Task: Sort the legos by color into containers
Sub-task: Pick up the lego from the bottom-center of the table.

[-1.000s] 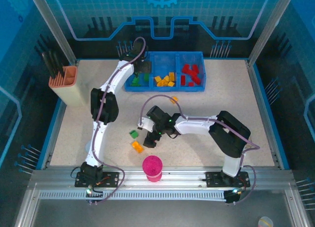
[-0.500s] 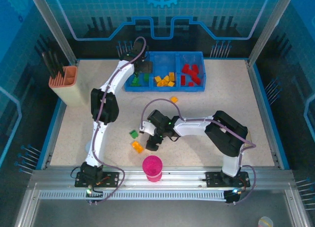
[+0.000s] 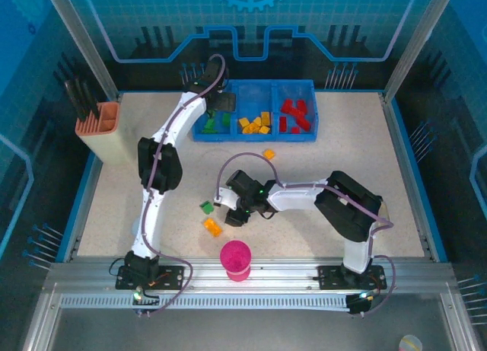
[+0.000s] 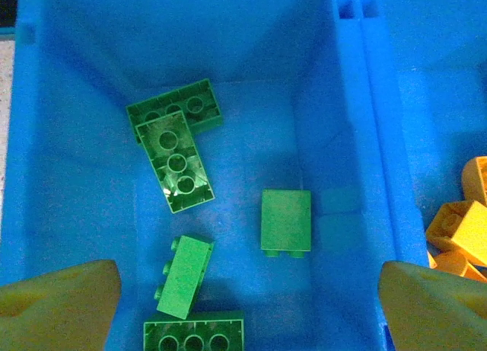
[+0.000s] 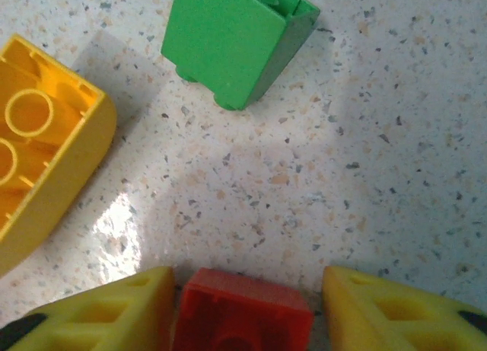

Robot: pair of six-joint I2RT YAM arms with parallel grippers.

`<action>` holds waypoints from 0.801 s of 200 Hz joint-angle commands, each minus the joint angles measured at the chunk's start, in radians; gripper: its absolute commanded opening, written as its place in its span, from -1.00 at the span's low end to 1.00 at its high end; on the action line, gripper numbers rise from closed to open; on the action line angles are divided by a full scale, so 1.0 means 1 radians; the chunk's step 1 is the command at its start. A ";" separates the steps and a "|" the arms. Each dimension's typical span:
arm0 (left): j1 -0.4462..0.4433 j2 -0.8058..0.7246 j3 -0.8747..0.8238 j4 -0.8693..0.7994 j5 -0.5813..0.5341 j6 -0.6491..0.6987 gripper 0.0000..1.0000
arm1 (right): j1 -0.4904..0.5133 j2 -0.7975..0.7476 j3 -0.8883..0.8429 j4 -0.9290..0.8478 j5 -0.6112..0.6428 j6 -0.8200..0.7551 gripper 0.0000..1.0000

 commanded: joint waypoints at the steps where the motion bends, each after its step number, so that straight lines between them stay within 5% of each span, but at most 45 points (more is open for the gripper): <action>1: -0.005 -0.076 -0.030 -0.021 -0.027 0.025 0.78 | -0.004 0.038 -0.012 -0.016 0.063 -0.010 -0.12; 70: -0.007 -0.301 -0.247 0.002 -0.057 0.083 0.77 | -0.160 -0.133 -0.065 -0.044 0.004 0.055 -0.34; 160: -0.011 -0.709 -0.846 0.003 -0.038 -0.001 0.78 | -0.519 -0.415 0.013 -0.136 -0.102 0.036 -0.35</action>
